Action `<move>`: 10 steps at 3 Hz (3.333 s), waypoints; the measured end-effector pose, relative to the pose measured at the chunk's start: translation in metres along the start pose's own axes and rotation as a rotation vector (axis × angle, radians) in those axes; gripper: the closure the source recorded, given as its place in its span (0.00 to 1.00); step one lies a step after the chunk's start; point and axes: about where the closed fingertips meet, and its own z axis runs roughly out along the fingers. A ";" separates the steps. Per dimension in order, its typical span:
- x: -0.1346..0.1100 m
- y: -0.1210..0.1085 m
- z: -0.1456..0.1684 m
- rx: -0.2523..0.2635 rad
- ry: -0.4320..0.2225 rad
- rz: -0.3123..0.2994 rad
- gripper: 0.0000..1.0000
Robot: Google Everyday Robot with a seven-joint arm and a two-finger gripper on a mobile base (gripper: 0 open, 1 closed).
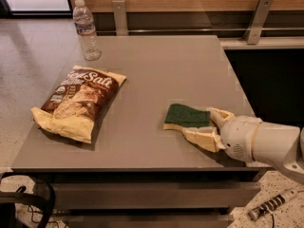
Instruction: Move sponge near water bottle
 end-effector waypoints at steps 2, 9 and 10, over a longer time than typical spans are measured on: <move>-0.004 0.003 0.001 -0.003 0.002 -0.009 0.99; -0.164 -0.193 0.097 0.279 0.123 0.010 1.00; -0.176 -0.191 0.145 0.276 0.116 0.028 1.00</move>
Offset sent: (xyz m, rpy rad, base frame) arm -0.0003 0.0017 0.0012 -0.0024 -0.0019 0.0028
